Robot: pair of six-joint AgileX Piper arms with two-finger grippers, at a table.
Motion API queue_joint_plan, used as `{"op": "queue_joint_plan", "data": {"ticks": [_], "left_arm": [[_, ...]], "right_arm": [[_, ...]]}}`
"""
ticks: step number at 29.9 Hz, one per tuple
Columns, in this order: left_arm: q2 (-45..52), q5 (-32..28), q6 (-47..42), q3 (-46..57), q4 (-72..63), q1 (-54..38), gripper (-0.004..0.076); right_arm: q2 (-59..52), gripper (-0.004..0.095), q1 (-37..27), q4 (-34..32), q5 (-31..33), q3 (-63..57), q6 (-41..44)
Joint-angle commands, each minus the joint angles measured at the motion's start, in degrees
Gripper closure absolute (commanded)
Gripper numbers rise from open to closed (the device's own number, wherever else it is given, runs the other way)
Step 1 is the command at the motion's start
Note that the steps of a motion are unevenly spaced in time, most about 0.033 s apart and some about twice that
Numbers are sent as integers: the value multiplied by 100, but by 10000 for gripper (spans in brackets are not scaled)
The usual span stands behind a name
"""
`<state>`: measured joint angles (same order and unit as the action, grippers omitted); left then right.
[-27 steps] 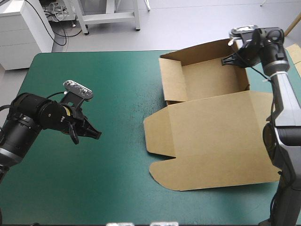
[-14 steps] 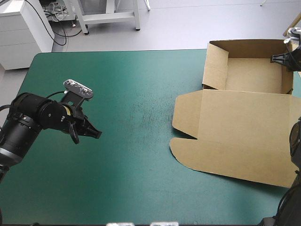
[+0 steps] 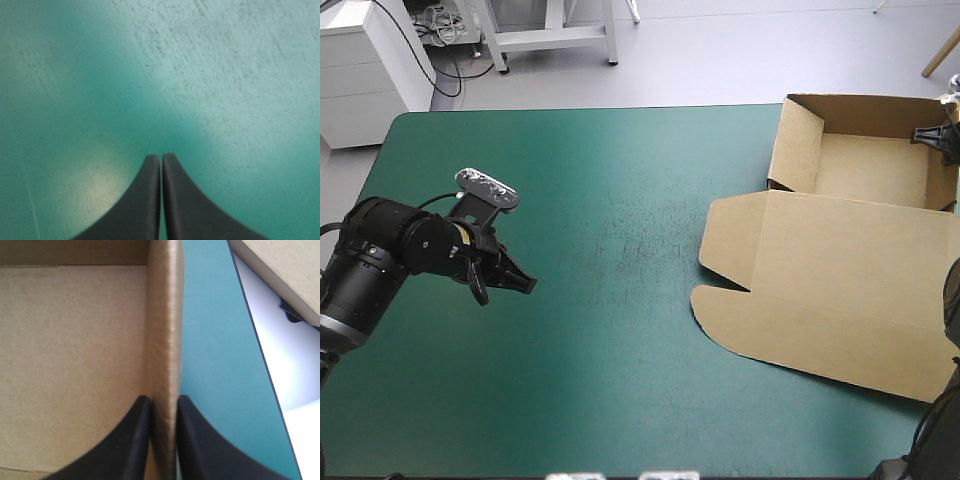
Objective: Fold the box
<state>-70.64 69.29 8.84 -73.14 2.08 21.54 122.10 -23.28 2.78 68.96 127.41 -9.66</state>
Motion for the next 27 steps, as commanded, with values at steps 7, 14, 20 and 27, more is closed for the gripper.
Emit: {"op": "queue_joint_plan", "data": {"ticks": [7,14,20,27], "left_arm": [[156,-203,7,-149,-34,31,731],[156,-191,-37,-149,-34,31,731],[156,-169,-221,-149,-34,31,731],[156,-528,-195,-149,-16,31,731]], "right_arm": [[-343,73,-36,22,-302,181,-118],[-674,191,-36,61,-195,181,-167],[-1108,594,-36,391,-195,181,-167],[-1625,923,4,1419,-195,181,-306]]}}
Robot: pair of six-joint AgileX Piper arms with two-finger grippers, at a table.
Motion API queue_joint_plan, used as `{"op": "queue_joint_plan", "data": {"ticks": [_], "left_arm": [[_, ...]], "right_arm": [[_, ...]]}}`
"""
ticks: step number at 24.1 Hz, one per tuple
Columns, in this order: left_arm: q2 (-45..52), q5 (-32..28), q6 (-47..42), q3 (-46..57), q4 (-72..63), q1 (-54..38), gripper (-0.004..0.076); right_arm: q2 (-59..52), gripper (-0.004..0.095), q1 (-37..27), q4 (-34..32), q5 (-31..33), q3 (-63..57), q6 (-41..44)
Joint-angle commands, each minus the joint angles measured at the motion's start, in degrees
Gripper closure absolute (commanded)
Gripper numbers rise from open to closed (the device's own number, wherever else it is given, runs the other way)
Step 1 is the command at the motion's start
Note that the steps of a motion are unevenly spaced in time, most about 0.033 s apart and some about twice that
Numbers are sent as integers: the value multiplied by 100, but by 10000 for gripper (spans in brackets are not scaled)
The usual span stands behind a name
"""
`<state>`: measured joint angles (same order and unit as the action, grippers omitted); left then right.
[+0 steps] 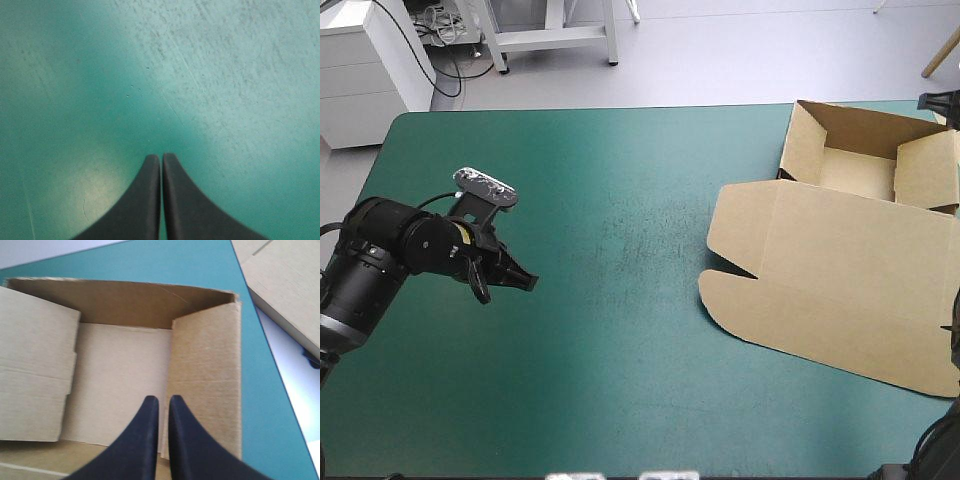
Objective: Fold the box
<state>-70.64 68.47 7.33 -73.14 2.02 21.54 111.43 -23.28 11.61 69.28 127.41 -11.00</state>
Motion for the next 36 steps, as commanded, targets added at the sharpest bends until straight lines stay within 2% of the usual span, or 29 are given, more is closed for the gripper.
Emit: {"op": "queue_joint_plan", "data": {"ticks": [1,6,8,10,12,18,23,29,36], "left_arm": [[156,-541,-44,-149,-7,31,731],[211,-684,-44,-24,-7,31,731],[457,-986,-44,307,-7,31,731],[854,-1430,-44,931,-7,31,731],[1215,-1696,-44,1503,-7,31,731],[2051,-1985,-265,2688,-7,31,731],[2462,-2243,-325,3276,-32,31,731],[2844,-2254,-325,3730,-363,31,731],[2901,-2253,-325,4041,-572,31,731]], "right_arm": [[-645,924,51,632,-228,181,-173],[-1278,924,977,376,-228,16,-264],[-1650,924,1495,155,-228,-438,-433],[-2094,924,2040,-149,-228,-1241,-470],[-2450,924,2390,-185,-319,-2046,-470],[-3610,924,3051,-175,-1342,-4830,-504],[-4359,924,3140,-110,-1797,-6587,-653],[-5366,924,3140,-97,-2046,-8356,-653],[-6459,924,3140,-86,-2310,-9731,-653]]}}
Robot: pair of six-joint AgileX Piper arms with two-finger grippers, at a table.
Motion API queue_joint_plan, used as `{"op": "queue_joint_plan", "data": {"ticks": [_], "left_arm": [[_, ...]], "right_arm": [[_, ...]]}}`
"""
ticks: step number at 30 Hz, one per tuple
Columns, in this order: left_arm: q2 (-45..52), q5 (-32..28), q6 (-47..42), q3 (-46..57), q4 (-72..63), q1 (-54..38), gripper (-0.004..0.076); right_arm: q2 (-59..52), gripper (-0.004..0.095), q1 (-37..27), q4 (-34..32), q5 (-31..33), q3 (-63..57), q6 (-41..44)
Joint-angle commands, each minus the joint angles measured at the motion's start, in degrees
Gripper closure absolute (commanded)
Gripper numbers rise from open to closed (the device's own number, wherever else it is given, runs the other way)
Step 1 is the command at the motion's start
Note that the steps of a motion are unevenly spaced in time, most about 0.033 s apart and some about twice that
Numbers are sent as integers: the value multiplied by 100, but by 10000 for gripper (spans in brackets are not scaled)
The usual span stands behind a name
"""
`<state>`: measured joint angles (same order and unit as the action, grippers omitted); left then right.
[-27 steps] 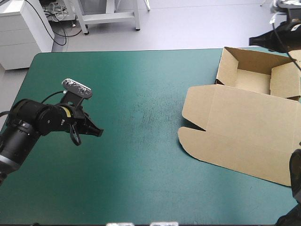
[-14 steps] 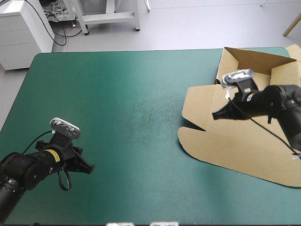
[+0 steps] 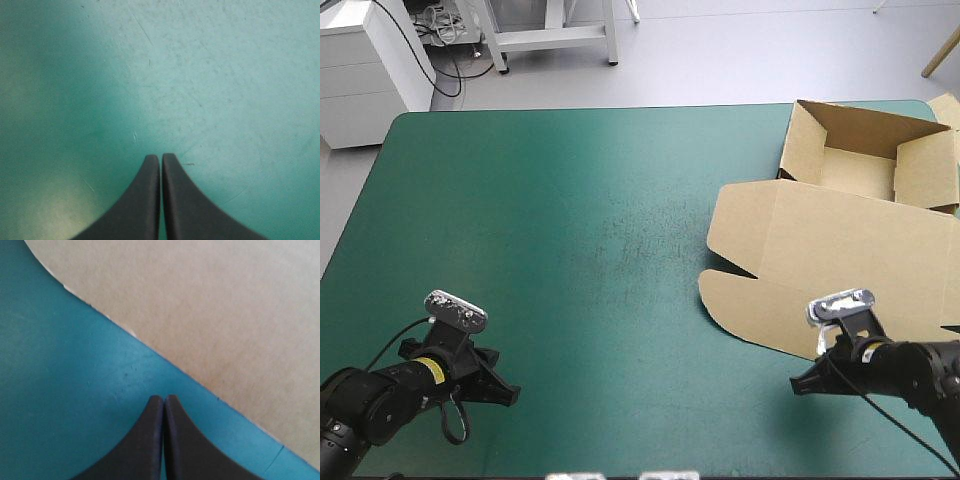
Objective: Fold the box
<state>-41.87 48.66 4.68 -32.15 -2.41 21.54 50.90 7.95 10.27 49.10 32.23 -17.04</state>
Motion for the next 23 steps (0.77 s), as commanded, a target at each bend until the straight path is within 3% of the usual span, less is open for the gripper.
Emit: {"op": "queue_joint_plan", "data": {"ticks": [1,18,23], "left_arm": [[24,-272,-60,-11,-129,31,731],[24,-60,-60,263,-171,31,731],[24,-253,-60,361,-322,31,731]], "right_arm": [[-567,924,17,48,-323,-338,-35],[-1080,924,17,42,-436,-352,154],[-1080,924,17,42,-436,-352,154]]}}
